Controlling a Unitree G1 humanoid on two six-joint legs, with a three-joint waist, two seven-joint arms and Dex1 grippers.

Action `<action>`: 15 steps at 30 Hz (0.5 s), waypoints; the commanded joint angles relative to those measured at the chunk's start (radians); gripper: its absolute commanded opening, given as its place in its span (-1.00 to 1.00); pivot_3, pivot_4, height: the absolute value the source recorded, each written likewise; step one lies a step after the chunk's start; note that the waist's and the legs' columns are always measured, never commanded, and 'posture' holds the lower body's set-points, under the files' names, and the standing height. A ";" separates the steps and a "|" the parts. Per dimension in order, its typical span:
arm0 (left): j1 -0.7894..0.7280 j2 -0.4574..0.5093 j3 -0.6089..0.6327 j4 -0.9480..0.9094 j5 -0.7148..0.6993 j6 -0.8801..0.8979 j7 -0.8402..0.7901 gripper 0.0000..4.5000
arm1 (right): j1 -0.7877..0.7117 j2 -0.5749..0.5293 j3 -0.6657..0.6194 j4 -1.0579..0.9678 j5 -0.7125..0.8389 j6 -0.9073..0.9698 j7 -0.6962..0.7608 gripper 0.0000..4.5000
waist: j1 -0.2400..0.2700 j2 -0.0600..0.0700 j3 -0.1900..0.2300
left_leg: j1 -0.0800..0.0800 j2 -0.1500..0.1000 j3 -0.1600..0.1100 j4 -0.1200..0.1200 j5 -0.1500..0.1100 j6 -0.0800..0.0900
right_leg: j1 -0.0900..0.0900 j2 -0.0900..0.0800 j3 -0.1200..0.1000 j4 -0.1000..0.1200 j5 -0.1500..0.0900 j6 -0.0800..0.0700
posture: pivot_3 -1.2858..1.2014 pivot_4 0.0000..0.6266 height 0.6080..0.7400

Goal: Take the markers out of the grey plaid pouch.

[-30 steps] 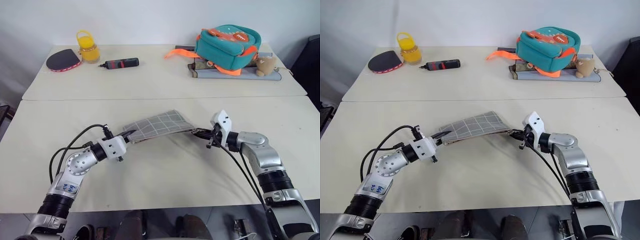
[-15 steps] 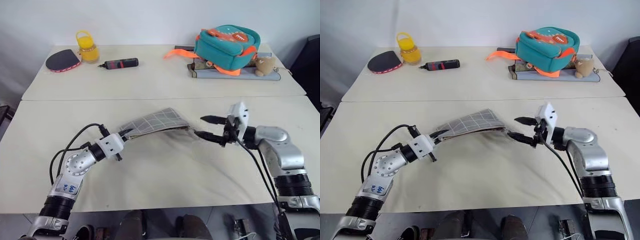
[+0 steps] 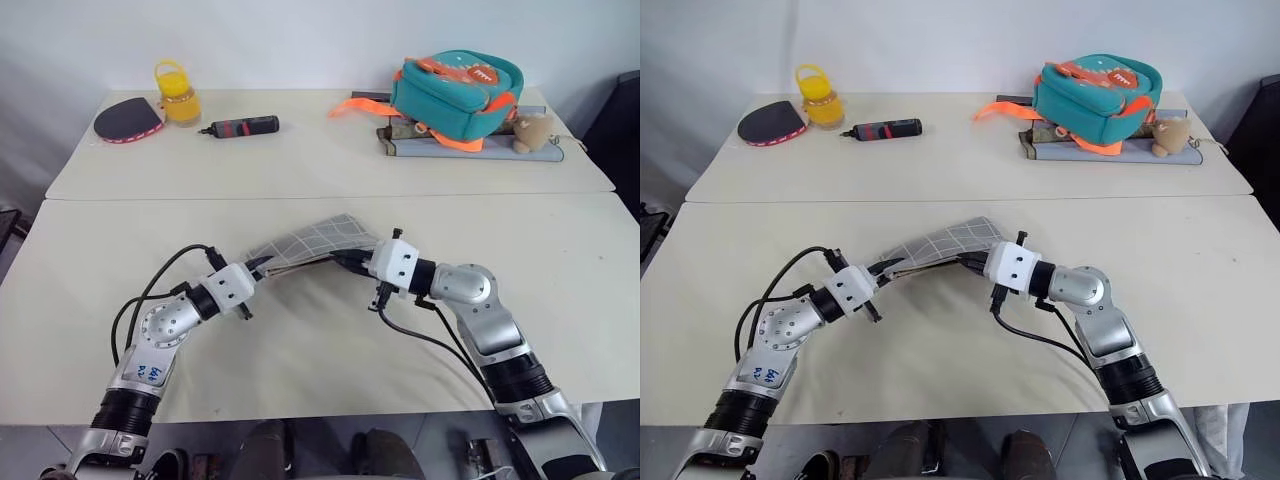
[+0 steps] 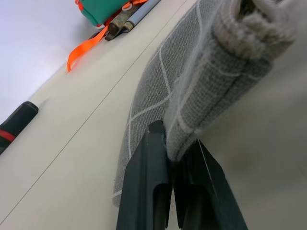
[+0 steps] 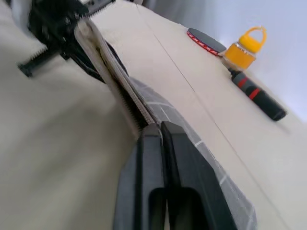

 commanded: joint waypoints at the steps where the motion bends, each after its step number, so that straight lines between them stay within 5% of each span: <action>1: 0.009 -0.013 -0.001 -0.049 0.005 0.003 0.011 -1.00 | 0.005 0.006 0.016 0.021 -0.023 -0.064 -0.018 -0.99 | -0.002 0.000 0.000 | 0.000 0.000 0.000 0.000 0.000 0.000 | 0.000 0.000 0.000 0.000 0.000 0.000 | 0.03 -0.52 1.00; 12: 0.034 -0.019 -0.013 -0.093 0.005 0.015 -0.024 -1.00 | -0.044 0.010 0.020 0.106 -0.082 -0.107 -0.080 -0.99 | -0.003 0.000 0.000 | 0.000 0.001 0.000 0.000 0.000 0.000 | 0.000 0.000 0.000 0.000 0.000 0.000 | 0.03 -0.52 1.00; 15: 0.036 -0.028 -0.015 -0.117 -0.026 0.037 -0.051 -1.00 | -0.085 -0.028 0.053 0.134 -0.212 -0.178 -0.132 -0.99 | -0.003 0.000 0.000 | 0.000 0.001 0.000 0.000 0.000 0.000 | 0.000 0.000 0.000 0.000 0.000 0.000 | 0.03 -0.52 1.00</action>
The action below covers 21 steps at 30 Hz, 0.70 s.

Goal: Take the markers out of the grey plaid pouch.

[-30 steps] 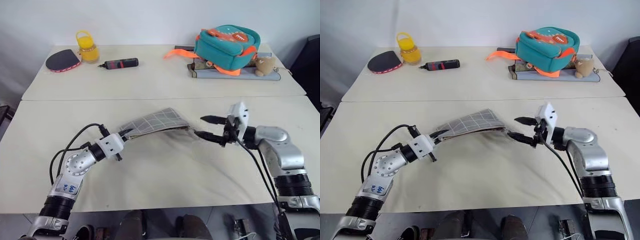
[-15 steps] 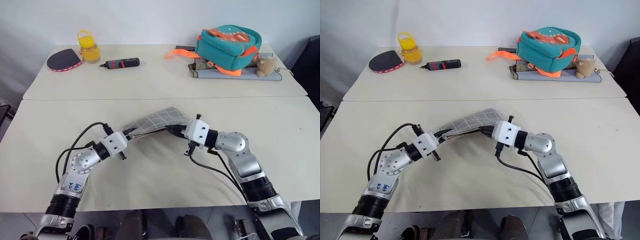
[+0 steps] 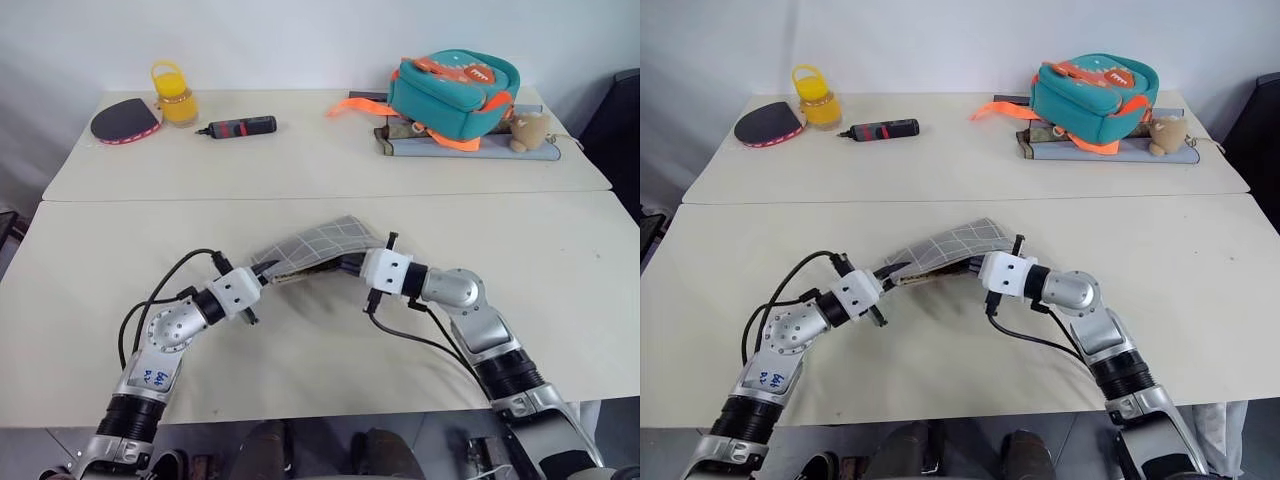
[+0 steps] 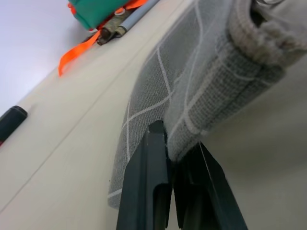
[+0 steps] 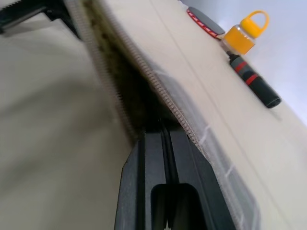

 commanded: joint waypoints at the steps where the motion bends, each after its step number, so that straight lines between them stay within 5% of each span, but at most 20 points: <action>1: -0.001 -0.007 -0.006 -0.074 -0.045 0.026 -0.026 -1.00 | -0.057 -0.062 0.049 0.020 -0.181 -0.131 -0.073 -0.99 | 0.000 0.000 0.000 | 0.000 0.000 0.000 0.000 0.000 0.000 | 0.000 0.000 0.000 0.000 0.000 0.000 | 0.03 -0.52 1.00; 3: -0.016 -0.015 -0.001 -0.091 -0.054 0.062 -0.028 -1.00 | -0.091 -0.080 0.059 0.043 -0.262 -0.175 -0.139 -0.99 | 0.001 0.000 0.000 | 0.000 0.000 0.000 0.000 0.000 0.000 | 0.000 0.000 0.000 0.000 0.000 0.000 | 0.03 -0.52 1.00; 6: -0.031 -0.030 0.007 -0.124 -0.086 0.127 -0.033 -1.00 | -0.121 -0.102 0.076 0.070 -0.314 -0.209 -0.163 -0.74 | 0.000 0.000 0.000 | 0.000 0.000 0.000 0.000 0.000 0.000 | 0.000 0.000 0.000 0.000 0.000 0.000 | 0.03 -0.52 1.00; 17: -0.007 -0.043 -0.007 -0.255 -0.201 0.339 -0.126 -1.00 | -0.137 -0.096 0.087 0.079 -0.328 -0.177 -0.168 0.95 | -0.001 0.000 0.000 | 0.000 0.000 0.000 0.000 0.001 -0.001 | 0.000 0.001 0.001 0.000 0.000 0.000 | 0.03 -0.52 1.00; 21: -0.009 -0.056 -0.005 -0.264 -0.214 0.379 -0.133 -1.00 | -0.142 -0.098 0.082 0.060 -0.298 -0.138 -0.126 0.98 | 0.000 0.000 0.000 | 0.000 0.000 0.000 0.001 0.001 -0.001 | 0.000 0.001 0.001 0.000 0.000 0.000 | 0.03 -0.52 1.00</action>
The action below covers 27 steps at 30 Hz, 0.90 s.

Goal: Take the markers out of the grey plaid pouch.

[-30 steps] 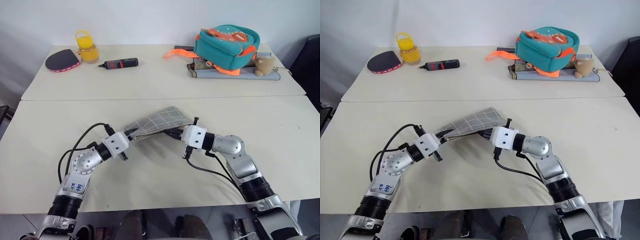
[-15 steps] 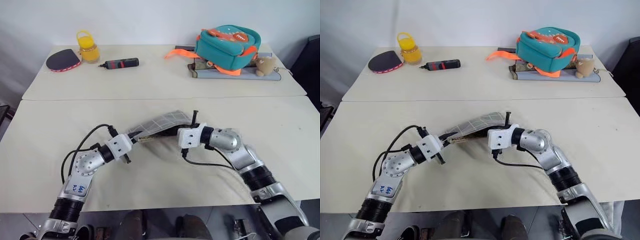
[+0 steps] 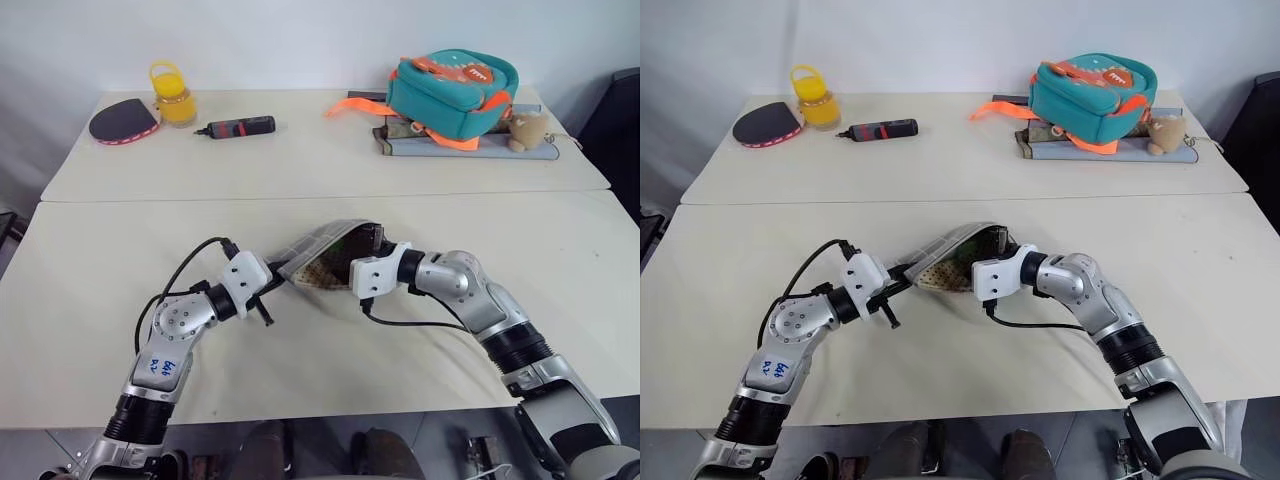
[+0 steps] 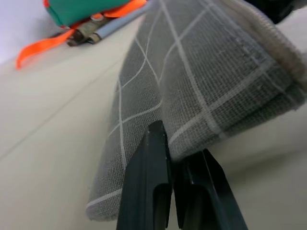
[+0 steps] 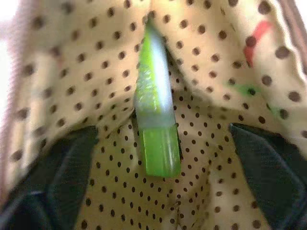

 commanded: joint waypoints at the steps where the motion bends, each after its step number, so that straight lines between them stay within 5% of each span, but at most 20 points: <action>1: 0.000 -0.013 0.005 -0.062 -0.048 0.020 -0.013 -1.00 | -0.018 -0.005 -0.019 -0.047 0.064 0.046 0.055 0.98 | 0.000 0.000 0.000 | 0.000 0.000 0.000 0.000 0.000 0.000 | 0.000 0.000 0.000 0.000 0.000 0.000 | 0.03 -0.52 1.00; 7: -0.034 -0.042 0.055 -0.090 -0.182 0.157 -0.032 -1.00 | -0.027 -0.095 -0.024 -0.188 0.319 0.220 0.407 0.98 | 0.002 0.000 0.000 | 0.000 0.000 -0.001 0.001 0.000 0.000 | 0.001 -0.001 0.001 0.000 0.000 0.000 | 0.03 -0.52 1.00; 14: -0.039 -0.060 0.100 -0.113 -0.484 0.548 -0.091 -1.00 | -0.121 -0.223 -0.063 -0.298 0.521 0.553 0.676 0.98 | 0.001 0.000 0.000 | 0.000 0.000 -0.002 0.002 0.000 0.001 | 0.002 -0.001 0.001 0.000 0.000 0.000 | 0.03 -0.52 1.00; 27: -0.083 -0.087 0.125 -0.131 -0.756 0.904 -0.103 -1.00 | -0.250 -0.236 -0.021 -0.222 0.503 0.618 0.814 0.98 | 0.002 -0.001 0.001 | -0.002 0.000 -0.004 0.005 0.000 0.001 | 0.003 0.000 0.002 -0.002 0.000 -0.001 | 0.03 -0.52 1.00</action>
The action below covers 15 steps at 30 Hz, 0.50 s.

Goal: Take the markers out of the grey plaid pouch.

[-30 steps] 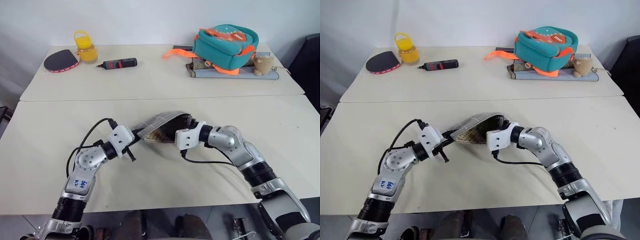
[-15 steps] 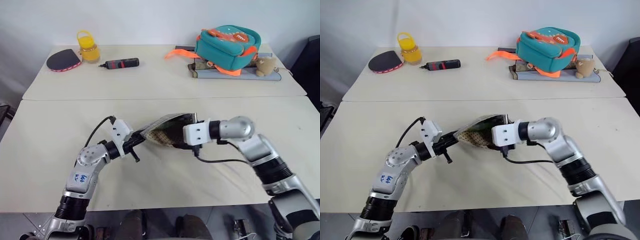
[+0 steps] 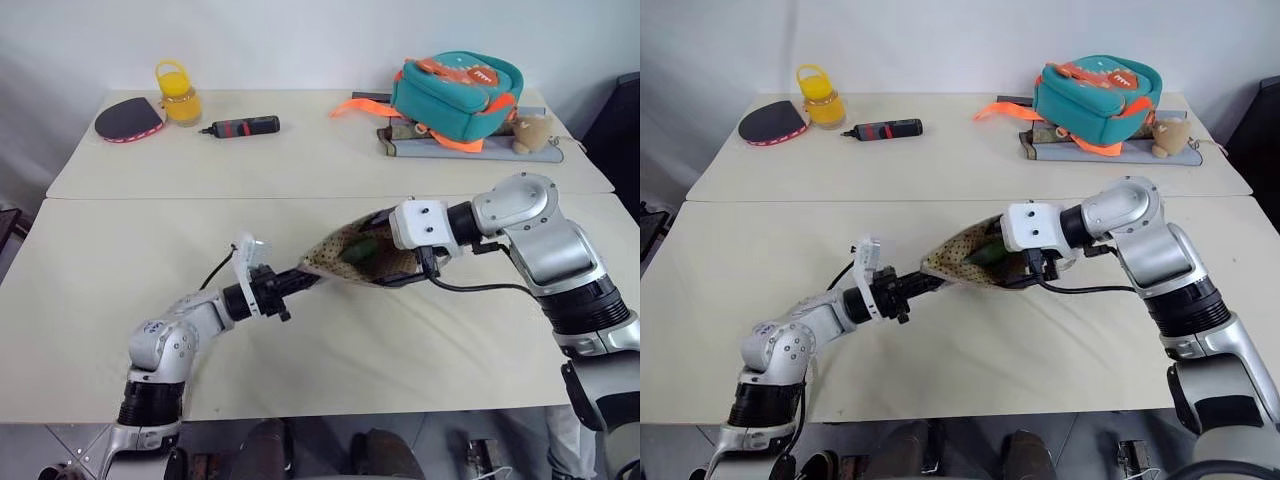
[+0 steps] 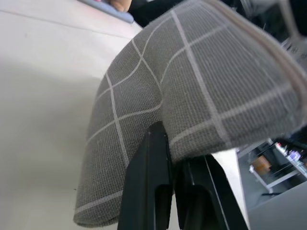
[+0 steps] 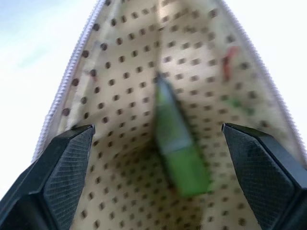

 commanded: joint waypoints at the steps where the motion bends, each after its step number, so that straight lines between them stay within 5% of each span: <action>1: 0.034 0.021 -0.036 -0.063 -0.071 0.042 -0.097 -1.00 | -0.041 0.002 0.014 0.027 -0.008 -0.027 0.040 0.98 | -0.001 0.000 0.000 | 0.000 0.000 0.000 0.000 0.000 0.000 | 0.000 0.000 0.000 0.000 0.000 0.000 | 0.03 -0.52 1.00; 7: 0.009 -0.046 0.018 -0.007 -0.128 0.104 -0.024 -1.00 | -0.040 0.030 0.050 0.073 -0.062 -0.119 0.029 0.98 | 0.000 0.000 0.000 | 0.000 0.000 0.000 0.001 0.000 0.000 | 0.000 0.000 0.001 -0.001 0.000 0.000 | 0.03 -0.52 1.00; 10: 0.011 -0.023 0.004 0.010 -0.091 0.116 -0.013 -1.00 | -0.036 0.038 0.058 0.081 -0.077 -0.110 0.030 0.70 | 0.000 0.000 0.000 | 0.000 0.000 0.000 0.001 0.000 0.000 | 0.000 0.001 0.001 -0.001 0.000 0.000 | 0.03 -0.52 1.00; 15: 0.010 -0.019 0.017 0.029 -0.063 0.079 0.001 -1.00 | -0.020 0.057 0.071 0.086 -0.107 -0.161 0.001 -0.09 | -0.001 0.000 0.000 | 0.000 0.000 0.000 0.001 0.000 0.000 | 0.000 0.001 0.001 -0.001 0.000 0.000 | 0.03 -0.52 1.00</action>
